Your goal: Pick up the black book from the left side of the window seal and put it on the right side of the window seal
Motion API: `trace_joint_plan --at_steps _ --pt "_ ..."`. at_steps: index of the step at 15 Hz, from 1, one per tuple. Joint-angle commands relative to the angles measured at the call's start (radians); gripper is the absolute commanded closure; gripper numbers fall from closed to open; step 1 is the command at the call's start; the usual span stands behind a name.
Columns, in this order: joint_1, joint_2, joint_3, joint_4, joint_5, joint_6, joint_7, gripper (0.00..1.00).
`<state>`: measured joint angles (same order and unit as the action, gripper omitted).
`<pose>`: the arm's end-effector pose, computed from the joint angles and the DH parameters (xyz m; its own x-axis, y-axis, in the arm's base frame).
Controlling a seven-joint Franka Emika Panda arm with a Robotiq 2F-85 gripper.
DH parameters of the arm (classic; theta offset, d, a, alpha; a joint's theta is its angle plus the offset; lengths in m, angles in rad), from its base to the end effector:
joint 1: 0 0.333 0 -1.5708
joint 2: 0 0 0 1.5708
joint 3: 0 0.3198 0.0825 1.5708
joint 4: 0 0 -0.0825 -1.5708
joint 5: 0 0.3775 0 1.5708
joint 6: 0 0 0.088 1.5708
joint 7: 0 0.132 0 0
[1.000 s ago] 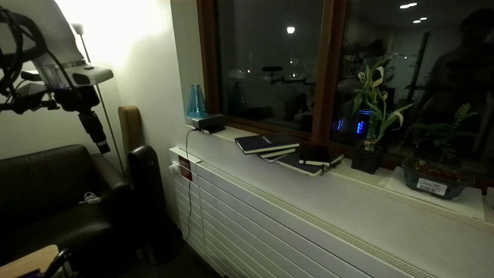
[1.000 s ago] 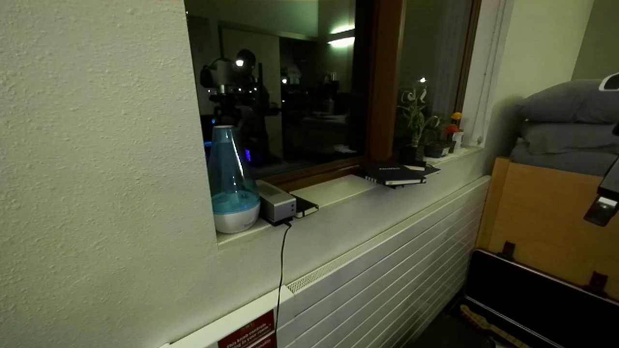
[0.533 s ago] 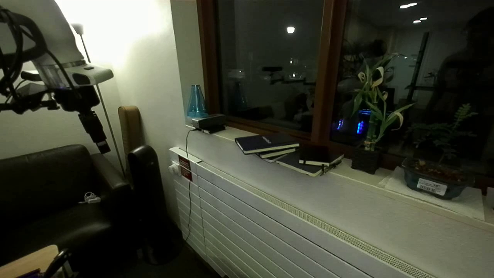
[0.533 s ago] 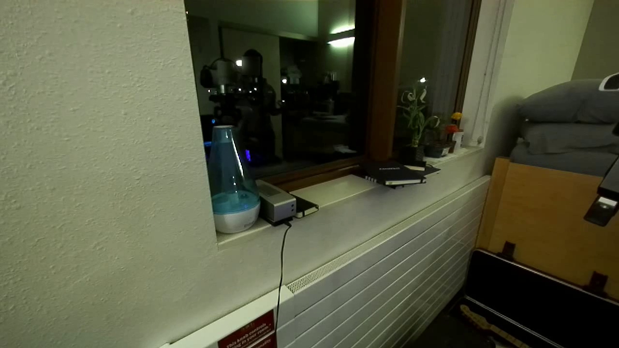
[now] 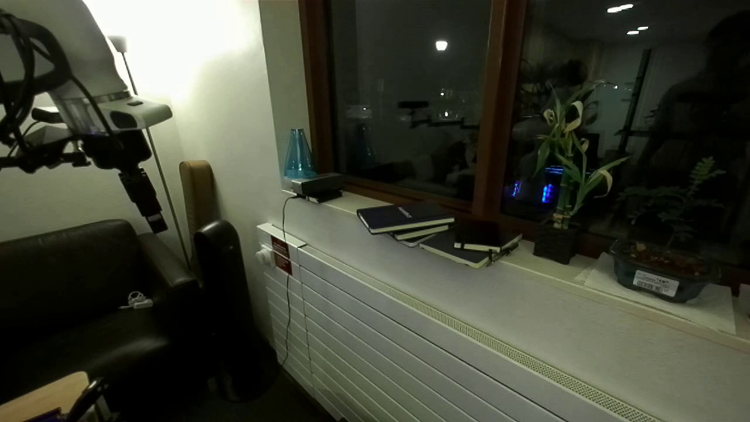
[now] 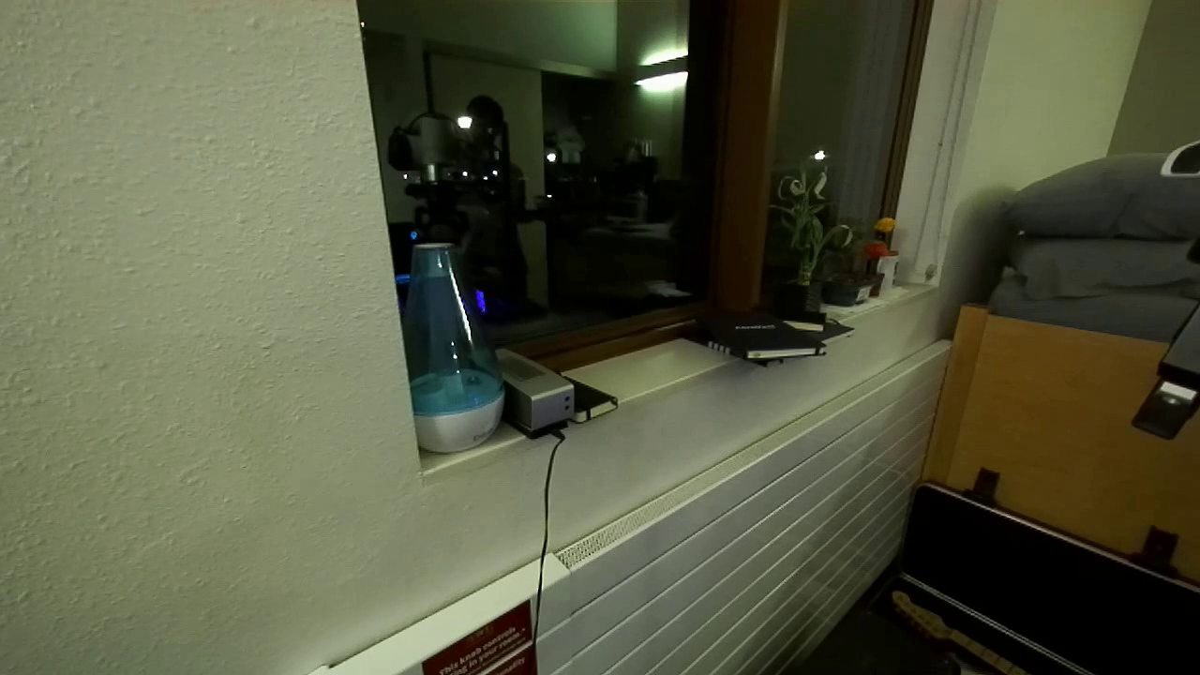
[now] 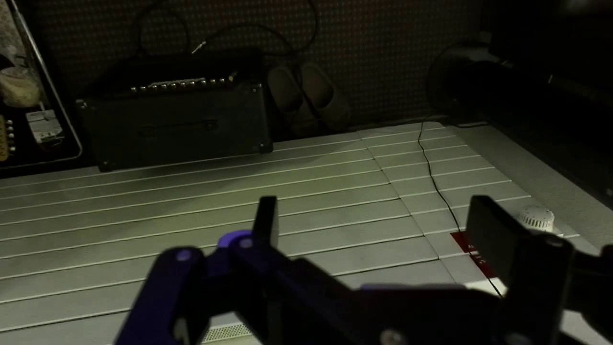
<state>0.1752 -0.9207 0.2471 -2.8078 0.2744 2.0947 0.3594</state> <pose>0.2672 0.1323 0.4345 0.9774 -0.1359 0.1618 -0.1156 -0.9849 -0.1291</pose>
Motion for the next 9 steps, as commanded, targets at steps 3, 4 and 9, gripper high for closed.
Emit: trace_joint_plan --at_steps 3,4,9 --pt "-0.021 0.047 0.01 0.026 -0.016 0.031 -0.01 0.0" --pt "-0.029 0.066 0.011 0.04 -0.025 0.044 -0.014 0.0" --pt "-0.056 0.283 0.026 0.163 -0.07 0.175 -0.029 0.0"
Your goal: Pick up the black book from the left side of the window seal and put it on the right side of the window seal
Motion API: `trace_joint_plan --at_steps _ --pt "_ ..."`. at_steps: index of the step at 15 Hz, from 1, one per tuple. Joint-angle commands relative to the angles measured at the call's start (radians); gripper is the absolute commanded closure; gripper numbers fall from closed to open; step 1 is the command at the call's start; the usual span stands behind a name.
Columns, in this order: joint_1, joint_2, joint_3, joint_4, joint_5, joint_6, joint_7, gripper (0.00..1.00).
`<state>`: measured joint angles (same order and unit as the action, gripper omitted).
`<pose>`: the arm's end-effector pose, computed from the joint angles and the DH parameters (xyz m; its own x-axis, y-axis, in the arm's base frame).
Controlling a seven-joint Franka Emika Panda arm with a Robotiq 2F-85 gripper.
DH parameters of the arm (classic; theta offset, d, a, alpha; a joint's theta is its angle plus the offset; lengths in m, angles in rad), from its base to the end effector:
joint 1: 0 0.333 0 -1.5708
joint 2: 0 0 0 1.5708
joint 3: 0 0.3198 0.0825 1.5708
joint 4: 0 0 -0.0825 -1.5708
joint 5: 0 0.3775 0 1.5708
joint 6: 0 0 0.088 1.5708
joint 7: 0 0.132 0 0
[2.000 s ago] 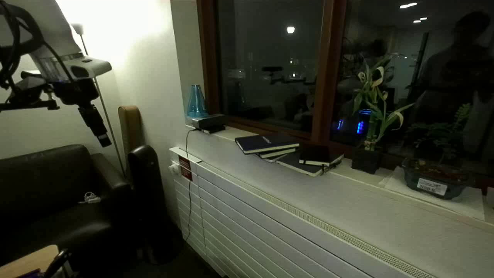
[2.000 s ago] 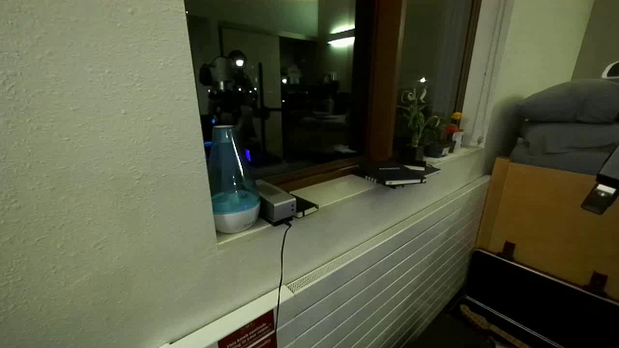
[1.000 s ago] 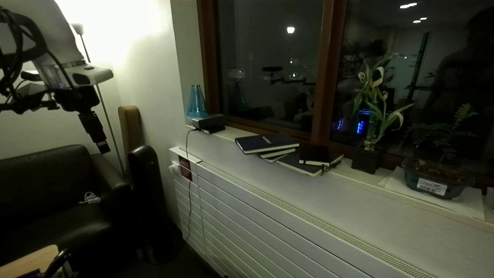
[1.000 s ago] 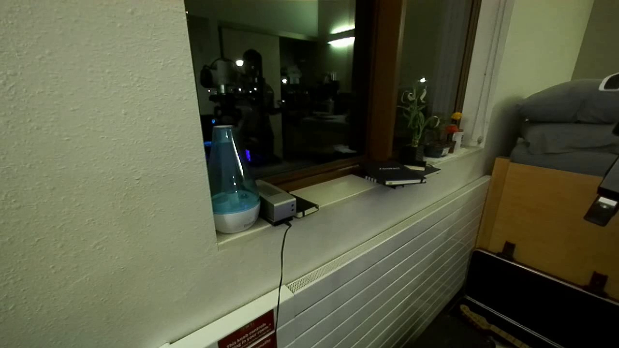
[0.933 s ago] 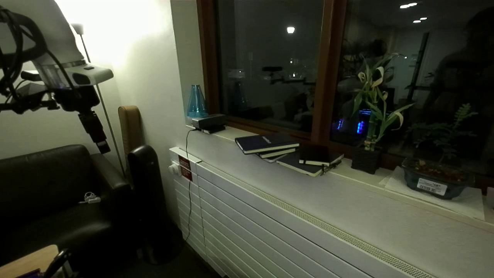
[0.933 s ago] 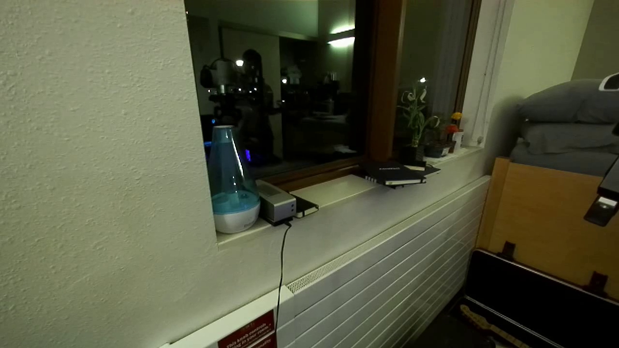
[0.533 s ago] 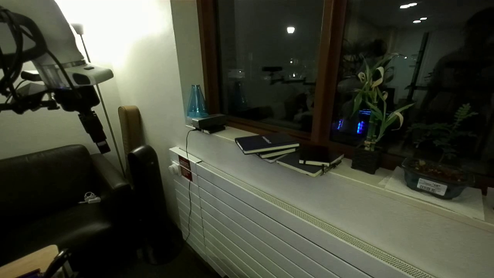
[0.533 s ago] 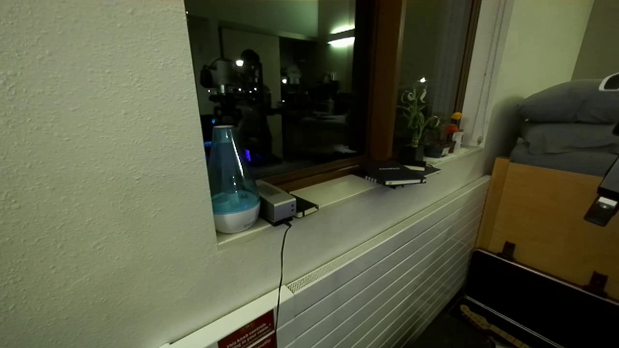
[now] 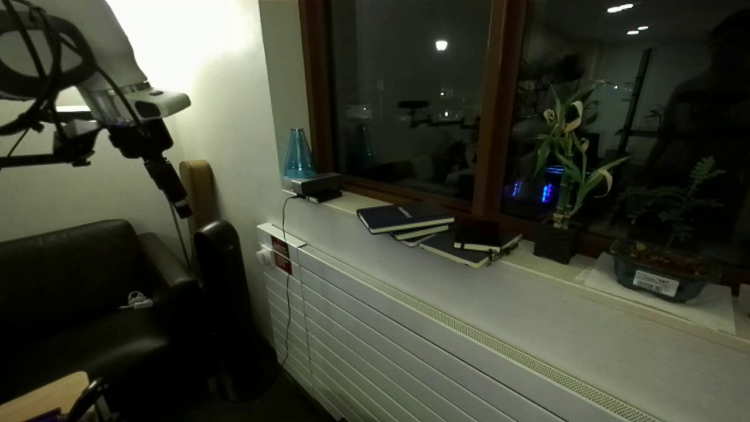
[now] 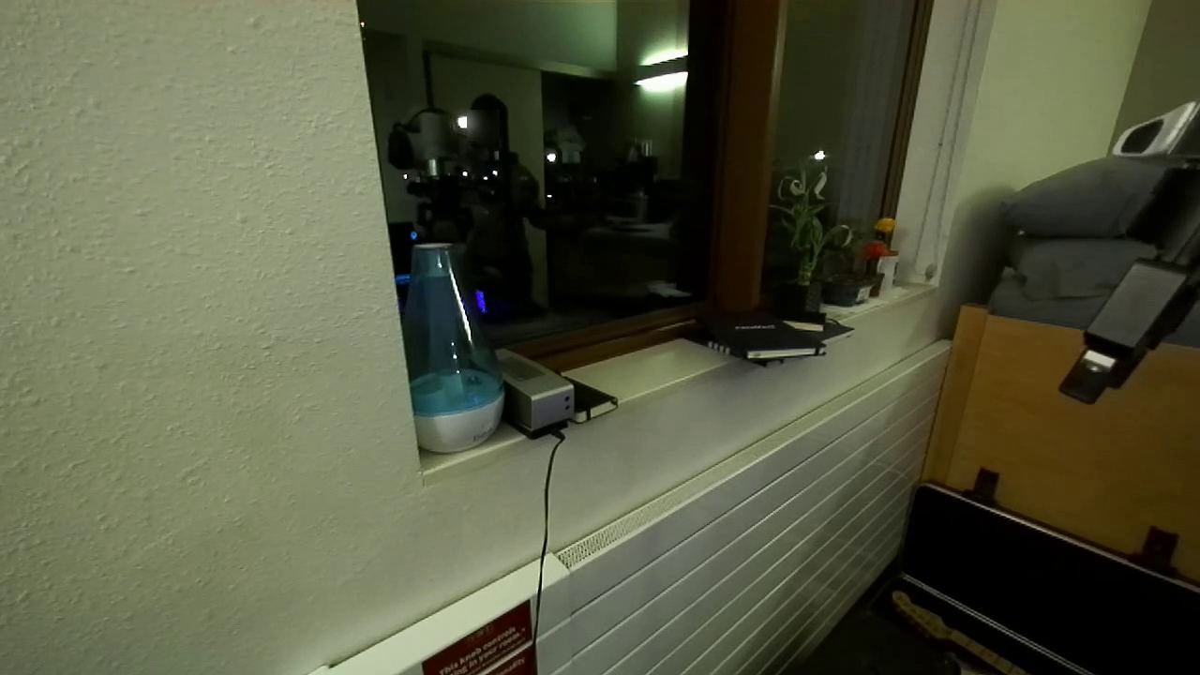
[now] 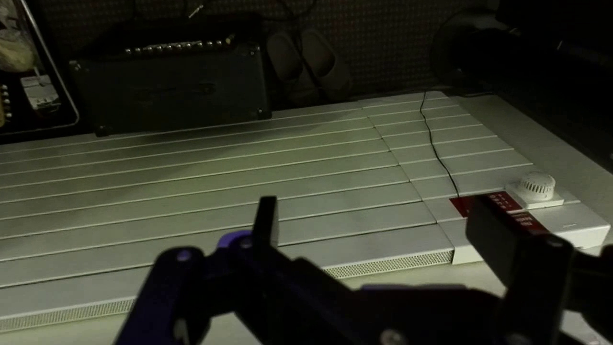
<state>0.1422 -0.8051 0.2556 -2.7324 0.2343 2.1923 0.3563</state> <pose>0.3034 0.1372 0.4470 0.9653 -0.1344 0.2238 -0.1093 -0.9866 -0.1209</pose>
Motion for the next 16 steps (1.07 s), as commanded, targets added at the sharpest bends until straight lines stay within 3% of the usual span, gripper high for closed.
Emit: trace_joint_plan --at_steps 1,10,16 --pt "-0.022 0.21 0.019 0.112 -0.041 0.101 -0.027 0.0" --pt "-0.047 0.682 0.052 0.514 -0.313 0.176 0.028 0.0" --pt "0.006 0.938 -0.006 0.76 -0.531 0.146 0.075 0.0"
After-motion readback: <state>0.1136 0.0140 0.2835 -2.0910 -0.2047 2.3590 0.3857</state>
